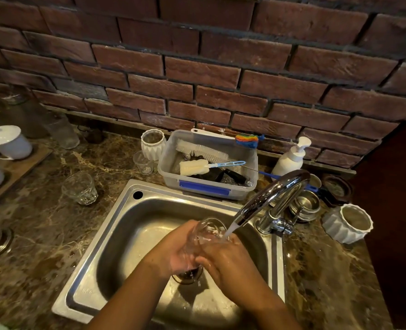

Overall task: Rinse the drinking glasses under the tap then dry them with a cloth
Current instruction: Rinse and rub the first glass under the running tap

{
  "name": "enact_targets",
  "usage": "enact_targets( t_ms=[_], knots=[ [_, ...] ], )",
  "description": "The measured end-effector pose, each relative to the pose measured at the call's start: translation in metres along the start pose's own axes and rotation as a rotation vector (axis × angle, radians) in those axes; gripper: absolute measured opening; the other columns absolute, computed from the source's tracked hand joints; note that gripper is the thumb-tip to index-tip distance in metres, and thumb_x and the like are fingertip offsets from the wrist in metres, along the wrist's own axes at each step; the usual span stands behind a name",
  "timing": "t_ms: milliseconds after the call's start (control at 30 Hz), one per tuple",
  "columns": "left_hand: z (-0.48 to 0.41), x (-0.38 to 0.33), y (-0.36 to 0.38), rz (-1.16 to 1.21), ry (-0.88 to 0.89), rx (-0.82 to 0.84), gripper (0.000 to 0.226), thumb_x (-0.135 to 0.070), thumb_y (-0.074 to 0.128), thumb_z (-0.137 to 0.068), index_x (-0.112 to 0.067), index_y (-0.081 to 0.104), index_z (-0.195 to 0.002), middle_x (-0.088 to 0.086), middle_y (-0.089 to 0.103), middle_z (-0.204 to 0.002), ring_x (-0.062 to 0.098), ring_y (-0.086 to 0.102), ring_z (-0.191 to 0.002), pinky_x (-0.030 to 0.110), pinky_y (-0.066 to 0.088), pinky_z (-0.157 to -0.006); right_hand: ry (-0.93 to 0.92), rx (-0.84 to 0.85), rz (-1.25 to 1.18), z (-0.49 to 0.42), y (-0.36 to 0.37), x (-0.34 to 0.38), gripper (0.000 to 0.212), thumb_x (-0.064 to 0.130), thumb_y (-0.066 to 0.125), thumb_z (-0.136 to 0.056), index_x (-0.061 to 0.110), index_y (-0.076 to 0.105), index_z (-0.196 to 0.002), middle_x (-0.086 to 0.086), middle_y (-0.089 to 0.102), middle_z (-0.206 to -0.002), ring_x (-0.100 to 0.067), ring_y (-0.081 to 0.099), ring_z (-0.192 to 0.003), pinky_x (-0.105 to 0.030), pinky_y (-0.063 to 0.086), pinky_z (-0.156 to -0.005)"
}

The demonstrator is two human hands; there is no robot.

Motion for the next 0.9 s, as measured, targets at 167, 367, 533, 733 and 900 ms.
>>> enact_targets(
  t_ms=[167, 367, 533, 733, 900],
  knots=[
    [-0.003, -0.004, 0.001, -0.124, 0.231, -0.194, 0.027, -0.024, 0.051, -0.099, -0.01, 0.065, -0.081, 0.003, 0.062, -0.062, 0.011, 0.053, -0.044, 0.019, 0.037, -0.037, 0.198, -0.147, -0.322, 0.006, 0.01, -0.008, 0.022, 0.038, 0.052, -0.095, 0.032, 0.07, -0.105, 0.015, 0.073, -0.102, -0.004, 0.063, -0.098, -0.03, 0.051, -0.09],
    [0.009, -0.021, 0.003, -0.802, 0.859, -0.475, 0.02, -0.013, 0.053, -0.099, -0.017, 0.066, -0.085, 0.001, 0.067, -0.081, 0.006, 0.061, -0.073, 0.013, 0.048, -0.06, 0.757, -0.323, -1.327, 0.001, 0.029, -0.019, 0.021, 0.021, 0.058, -0.098, 0.011, 0.076, -0.091, -0.009, 0.077, -0.09, -0.023, 0.072, -0.088, -0.039, 0.055, -0.084],
    [0.013, -0.021, 0.001, -0.969, 1.043, -0.444, 0.015, -0.014, 0.054, -0.101, -0.021, 0.065, -0.093, -0.005, 0.066, -0.089, 0.006, 0.062, -0.085, 0.011, 0.048, -0.071, 0.8, -0.273, -1.684, -0.002, 0.033, -0.018, 0.023, 0.021, 0.055, -0.1, 0.004, 0.069, -0.105, -0.012, 0.076, -0.084, -0.025, 0.074, -0.082, -0.043, 0.057, -0.083],
    [-0.012, -0.001, -0.008, -0.209, 0.321, -0.176, 0.029, -0.028, 0.05, -0.102, -0.005, 0.067, -0.105, 0.015, 0.069, -0.088, 0.022, 0.065, -0.077, 0.031, 0.05, -0.063, 0.346, -0.152, -0.49, -0.004, 0.008, -0.014, 0.028, 0.039, 0.05, -0.095, 0.024, 0.073, -0.089, 0.002, 0.075, -0.086, -0.013, 0.069, -0.083, -0.045, 0.056, -0.083],
    [-0.004, 0.008, 0.001, -0.002, -0.103, 0.068, 0.033, -0.032, 0.063, -0.093, -0.001, 0.076, -0.093, 0.016, 0.071, -0.089, 0.025, 0.068, -0.062, 0.027, 0.053, -0.048, 0.035, 0.101, 0.066, 0.006, 0.004, 0.0, 0.025, 0.032, 0.05, -0.101, 0.032, 0.066, -0.12, 0.007, 0.069, -0.125, -0.011, 0.057, -0.12, -0.036, 0.024, -0.117]
  ],
)
Point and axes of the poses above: each hand's wrist, its own z-axis away from the middle knuckle, its own y-axis out of the palm, x = y × z, the point moved 5 cm from there along -z, towards the middle knuckle
